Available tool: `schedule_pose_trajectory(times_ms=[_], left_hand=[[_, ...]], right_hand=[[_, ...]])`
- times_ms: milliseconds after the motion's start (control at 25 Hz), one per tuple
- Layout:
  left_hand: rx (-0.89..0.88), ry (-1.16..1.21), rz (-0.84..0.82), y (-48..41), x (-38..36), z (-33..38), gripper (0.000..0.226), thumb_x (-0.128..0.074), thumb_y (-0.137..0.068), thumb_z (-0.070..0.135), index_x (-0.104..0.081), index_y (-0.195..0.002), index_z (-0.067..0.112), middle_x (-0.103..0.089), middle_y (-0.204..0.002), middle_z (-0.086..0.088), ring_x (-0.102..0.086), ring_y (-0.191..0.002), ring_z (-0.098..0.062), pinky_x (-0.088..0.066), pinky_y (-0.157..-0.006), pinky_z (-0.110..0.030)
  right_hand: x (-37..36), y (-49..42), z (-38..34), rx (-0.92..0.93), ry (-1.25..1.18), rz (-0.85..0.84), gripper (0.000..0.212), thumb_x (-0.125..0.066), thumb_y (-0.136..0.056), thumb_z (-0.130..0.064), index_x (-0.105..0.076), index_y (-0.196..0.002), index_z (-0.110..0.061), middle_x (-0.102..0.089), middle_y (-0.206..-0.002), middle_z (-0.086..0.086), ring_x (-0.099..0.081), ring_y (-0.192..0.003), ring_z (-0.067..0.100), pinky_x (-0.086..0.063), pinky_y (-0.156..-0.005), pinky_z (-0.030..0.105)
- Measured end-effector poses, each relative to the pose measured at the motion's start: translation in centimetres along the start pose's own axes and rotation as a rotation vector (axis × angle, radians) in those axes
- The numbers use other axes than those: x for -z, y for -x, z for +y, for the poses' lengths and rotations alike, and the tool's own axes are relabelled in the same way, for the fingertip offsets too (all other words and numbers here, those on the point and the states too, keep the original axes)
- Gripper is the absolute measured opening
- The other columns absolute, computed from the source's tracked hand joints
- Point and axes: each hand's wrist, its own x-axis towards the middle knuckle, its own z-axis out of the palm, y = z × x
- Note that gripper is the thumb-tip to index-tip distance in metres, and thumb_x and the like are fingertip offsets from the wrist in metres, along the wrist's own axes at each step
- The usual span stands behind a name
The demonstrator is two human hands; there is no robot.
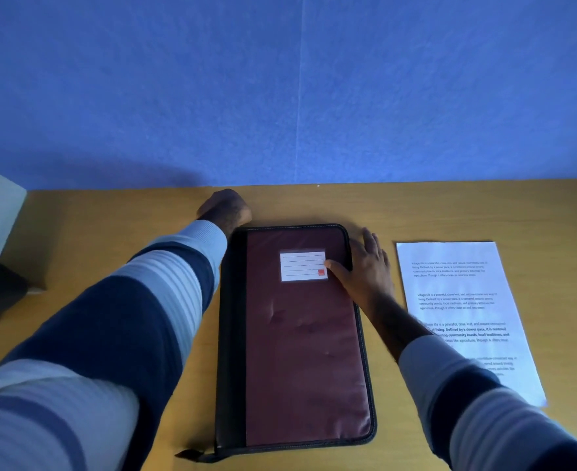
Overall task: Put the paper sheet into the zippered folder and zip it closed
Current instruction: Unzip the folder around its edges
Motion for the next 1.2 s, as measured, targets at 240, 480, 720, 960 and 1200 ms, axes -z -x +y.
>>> schedule_pose_trajectory(times_ms=[240,480,720,960,1200], left_hand=[[-0.033,0.037,-0.055,1.0,-0.3,2.8,0.006,-0.06,-0.082,0.009,-0.064,-0.085,0.012,-0.062,-0.073,-0.003,-0.055,-0.057,-0.018,-0.041,-0.049,-0.024],[-0.093,0.067,-0.046,2.1,-0.9,6.4,0.009,-0.057,-0.082,0.005,-0.059,-0.084,0.014,-0.055,-0.071,-0.002,-0.053,-0.06,-0.017,-0.037,-0.05,-0.023],[-0.152,0.088,0.006,3.4,-2.0,10.1,0.007,-0.062,-0.085,0.005,-0.061,-0.081,0.011,-0.059,-0.075,0.0,-0.056,-0.065,-0.014,-0.042,-0.054,-0.024],[-0.244,0.046,0.034,4.7,-2.7,13.2,0.016,-0.062,-0.082,0.004,-0.053,-0.071,0.013,-0.058,-0.068,-0.001,-0.053,-0.056,-0.017,-0.042,-0.053,-0.027],[-0.37,-0.001,0.018,5.8,-3.0,16.4,0.012,-0.062,-0.083,0.008,-0.054,-0.074,0.013,-0.061,-0.075,-0.003,-0.06,-0.064,-0.023,-0.042,-0.054,-0.027]], right_hand=[[-0.7,-0.3,0.6,0.029,0.01,0.002,0.078,-0.057,-0.091,-0.066,-0.044,-0.149,-0.016,-0.014,-0.17,0.013,-0.008,-0.158,0.03,-0.018,-0.125,0.051],[-0.8,-0.3,0.7,0.031,-0.007,0.024,0.077,-0.057,-0.091,-0.066,-0.044,-0.149,-0.016,-0.012,-0.171,0.012,-0.006,-0.158,0.029,-0.017,-0.126,0.051],[-0.7,-0.3,0.7,0.009,-0.028,0.012,0.076,-0.058,-0.09,-0.066,-0.045,-0.147,-0.017,-0.011,-0.171,0.013,-0.005,-0.158,0.03,-0.015,-0.126,0.051],[-0.7,-0.2,0.5,-0.024,-0.068,0.019,0.077,-0.061,-0.09,-0.063,-0.042,-0.151,-0.02,-0.018,-0.169,0.014,-0.008,-0.157,0.03,-0.015,-0.125,0.049],[0.0,-0.3,0.7,-0.013,-0.072,-0.009,0.078,-0.063,-0.088,-0.059,-0.04,-0.154,-0.025,-0.026,-0.166,0.011,-0.011,-0.156,0.028,-0.017,-0.125,0.049]])
